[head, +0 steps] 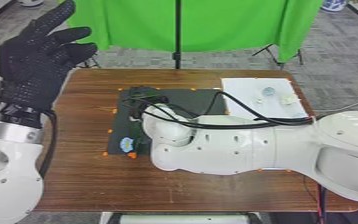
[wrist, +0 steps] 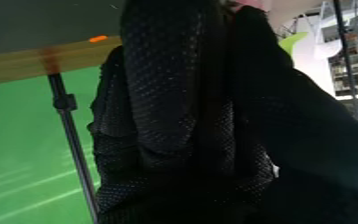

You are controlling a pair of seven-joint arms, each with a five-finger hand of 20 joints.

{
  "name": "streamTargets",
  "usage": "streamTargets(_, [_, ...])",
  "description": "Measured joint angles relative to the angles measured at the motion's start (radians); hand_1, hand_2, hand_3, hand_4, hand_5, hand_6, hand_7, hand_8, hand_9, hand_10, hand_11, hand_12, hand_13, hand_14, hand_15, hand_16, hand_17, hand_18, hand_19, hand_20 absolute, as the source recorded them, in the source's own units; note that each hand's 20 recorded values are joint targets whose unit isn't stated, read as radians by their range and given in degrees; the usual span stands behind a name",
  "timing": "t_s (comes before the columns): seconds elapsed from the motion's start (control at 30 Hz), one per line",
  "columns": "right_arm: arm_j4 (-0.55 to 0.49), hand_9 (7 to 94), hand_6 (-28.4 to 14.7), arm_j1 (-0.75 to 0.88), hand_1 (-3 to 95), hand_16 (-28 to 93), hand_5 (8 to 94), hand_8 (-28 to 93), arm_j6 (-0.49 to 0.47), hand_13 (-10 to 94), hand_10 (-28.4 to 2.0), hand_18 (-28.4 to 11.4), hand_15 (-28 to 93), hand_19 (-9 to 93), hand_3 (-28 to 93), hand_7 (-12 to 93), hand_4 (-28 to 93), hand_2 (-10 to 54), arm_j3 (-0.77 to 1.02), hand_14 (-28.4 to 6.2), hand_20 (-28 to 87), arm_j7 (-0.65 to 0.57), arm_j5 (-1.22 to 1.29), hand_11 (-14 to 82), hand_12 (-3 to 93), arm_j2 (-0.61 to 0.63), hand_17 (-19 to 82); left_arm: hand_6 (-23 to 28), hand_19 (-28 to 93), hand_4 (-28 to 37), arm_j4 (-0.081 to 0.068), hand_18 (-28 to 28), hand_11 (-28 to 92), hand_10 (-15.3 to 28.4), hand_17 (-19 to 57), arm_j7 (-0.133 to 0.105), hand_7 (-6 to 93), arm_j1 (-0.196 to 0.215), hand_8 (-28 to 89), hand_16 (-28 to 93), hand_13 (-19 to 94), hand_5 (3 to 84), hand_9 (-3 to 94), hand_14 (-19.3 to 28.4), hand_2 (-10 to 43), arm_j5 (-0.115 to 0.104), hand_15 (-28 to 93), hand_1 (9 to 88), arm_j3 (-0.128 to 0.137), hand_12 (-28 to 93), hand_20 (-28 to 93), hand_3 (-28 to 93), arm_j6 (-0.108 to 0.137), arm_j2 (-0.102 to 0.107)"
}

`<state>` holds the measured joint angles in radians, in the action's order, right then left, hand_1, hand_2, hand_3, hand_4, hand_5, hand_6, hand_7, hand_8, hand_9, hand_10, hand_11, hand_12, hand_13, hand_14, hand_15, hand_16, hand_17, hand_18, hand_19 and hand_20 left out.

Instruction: Arrange flowers

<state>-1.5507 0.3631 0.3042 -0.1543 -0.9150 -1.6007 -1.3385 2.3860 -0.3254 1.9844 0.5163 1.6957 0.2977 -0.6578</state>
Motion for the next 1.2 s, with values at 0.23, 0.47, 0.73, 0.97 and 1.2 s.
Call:
streamTargets(0.23, [0.008,83.5,4.8,0.000,52.3,21,71.1,-4,-0.007,89,-3.3,-13.9,45,93,53,15,-28,-9.1,0.002,-1.3,6,-0.017,0.026,10.7,14.8,0.000,42,8.2,88,-26.2,-0.001,25.7,34,19.8,-3.5,-0.001,14.6,-0.001,-9,-15,27,35.0,32.9,28.3,8.5,0.001,67,20.9,-0.001,11,-28,78,-0.005,0.000])
streamTargets(0.47, [0.010,81.3,5.3,-0.003,55.3,20,65.7,-7,-0.002,90,-3.4,-13.6,45,93,44,16,-28,-8.3,0.001,-1.1,4,-0.029,0.057,12.9,12.1,0.000,42,9.2,86,-26.2,-0.001,25.8,34,21.0,-4.0,-0.005,14.4,0.023,-9,-15,27,36.0,33.1,28.4,8.5,0.000,65,21.5,0.018,11,-26,78,-0.016,0.000])
streamTargets(0.73, [0.012,79.7,6.1,-0.001,59.9,20,63.8,-8,0.002,90,-2.5,-12.5,44,93,29,18,-27,-4.4,0.009,-0.3,4,-0.034,0.074,13.1,10.6,0.001,42,10.5,77,-26.6,-0.001,25.8,31,22.6,-5.3,-0.003,14.1,0.039,-9,-13,26,37.1,33.9,28.4,8.5,0.000,60,22.4,0.024,12,-7,78,-0.021,-0.001])
streamTargets(0.97, [0.010,80.2,5.9,0.004,56.8,21,63.9,-8,0.024,91,-2.7,-13.4,43,93,37,19,-28,-4.9,0.028,-0.8,5,-0.022,0.075,13.7,10.5,0.010,42,10.7,74,-26.7,-0.002,25.7,30,22.9,-5.5,0.003,14.0,0.037,-9,-11,26,37.2,33.8,28.4,8.5,0.001,59,22.4,0.026,13,-2,78,-0.020,-0.004])
streamTargets(1.2, [-0.020,84.5,4.5,-0.010,49.5,21,65.4,-8,0.148,90,-5.8,-15.8,48,93,47,20,-28,-0.1,0.005,-1.1,10,0.019,0.064,16.4,12.0,0.028,40,11.7,59,-26.7,0.003,25.5,23,24.8,-5.9,0.001,12.6,0.085,-8,-6,26,37.7,34.2,28.4,8.5,0.001,46,22.5,0.063,15,27,79,-0.012,-0.012])
